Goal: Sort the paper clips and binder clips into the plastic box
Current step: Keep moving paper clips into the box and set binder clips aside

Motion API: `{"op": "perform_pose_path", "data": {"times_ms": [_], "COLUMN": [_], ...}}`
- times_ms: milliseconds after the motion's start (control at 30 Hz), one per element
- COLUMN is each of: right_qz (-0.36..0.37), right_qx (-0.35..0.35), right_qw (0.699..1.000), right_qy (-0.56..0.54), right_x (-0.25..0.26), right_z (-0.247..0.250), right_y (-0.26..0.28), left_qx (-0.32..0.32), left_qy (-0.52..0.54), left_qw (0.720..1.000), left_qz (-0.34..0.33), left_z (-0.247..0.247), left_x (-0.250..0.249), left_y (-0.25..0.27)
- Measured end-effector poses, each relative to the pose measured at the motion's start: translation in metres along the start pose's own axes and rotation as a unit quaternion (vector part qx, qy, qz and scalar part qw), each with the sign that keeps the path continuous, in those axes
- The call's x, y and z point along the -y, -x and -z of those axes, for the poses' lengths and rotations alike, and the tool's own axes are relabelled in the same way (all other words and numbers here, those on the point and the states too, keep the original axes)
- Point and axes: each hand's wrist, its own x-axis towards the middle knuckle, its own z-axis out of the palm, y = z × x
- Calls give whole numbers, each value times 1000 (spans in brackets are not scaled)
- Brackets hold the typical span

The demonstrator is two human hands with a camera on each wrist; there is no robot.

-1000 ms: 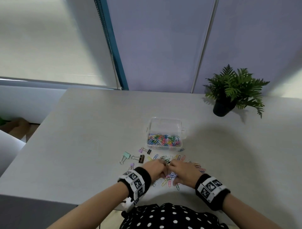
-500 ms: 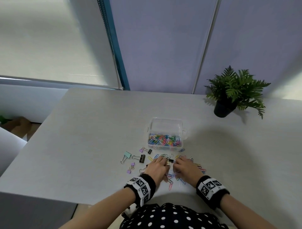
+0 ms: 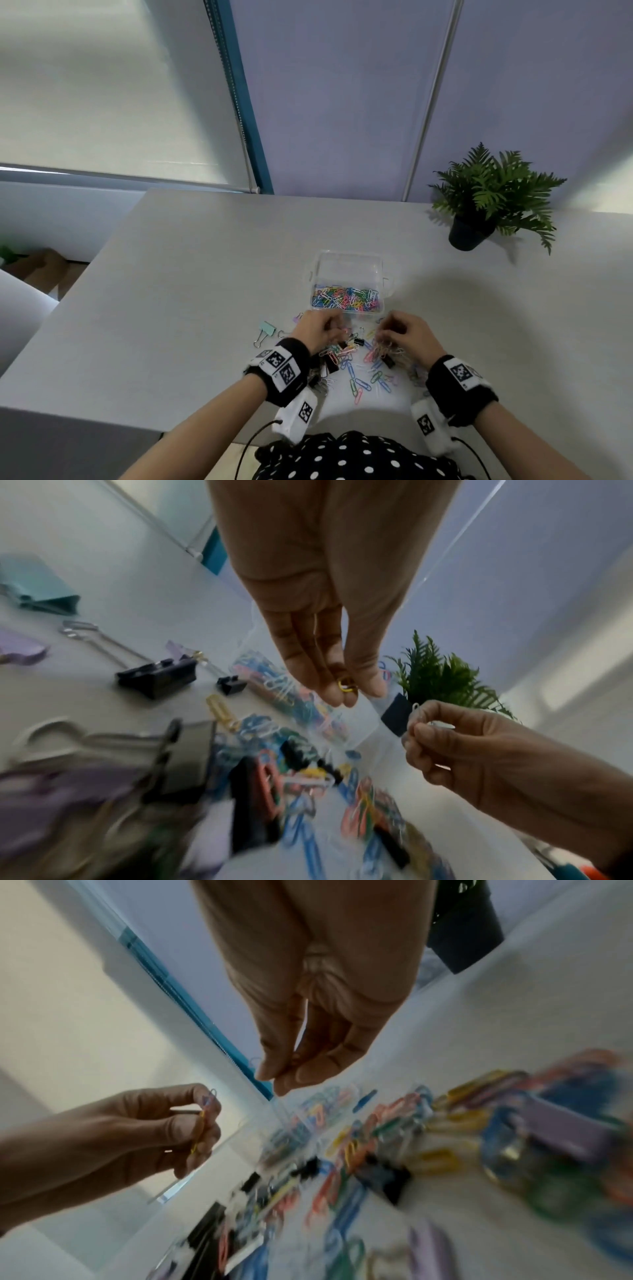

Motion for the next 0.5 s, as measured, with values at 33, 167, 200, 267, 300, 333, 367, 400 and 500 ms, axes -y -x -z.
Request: {"op": "perform_pose_path", "data": {"times_ms": [33, 167, 200, 267, 300, 333, 367, 400, 500], "right_qz": [2, 31, 37, 40, 35, 31, 25, 22, 74], "right_qx": [-11, -66, -79, -96, -96, -91, -83, -71, -46], "right_qw": [1000, 997, 996, 993, 992, 990, 987, 983, 958], "right_qy": [-2, 24, 34, 58, 76, 101, 133, 166, 274], "right_x": [5, 25, 27, 29, 30, 30, 31, 30, 31], "right_z": [2, 5, 5, 3, 1, -1, -2, -3, -3], "right_y": [-5, -34, -42, -56, -62, -66, -68, -69, -58], "left_qx": [-12, -63, -75, -75, -60, -40, -22, -11, -20], "left_qy": [14, 9, 7, -2, -10, -20, -29, -34, -49], "left_qw": [1000, 998, 997, 997, 998, 999, 999, 999, 998], "left_qz": [5, 15, 15, 16, 15, 13, 7, 0, -40], "left_z": [4, 18, 20, 22, 22, 22, 22, 22, 26], "left_x": [-4, -20, -23, -25, -25, -24, -22, -20, -12], "left_y": [-6, -37, -45, -59, -63, -66, -67, -65, -49]}}
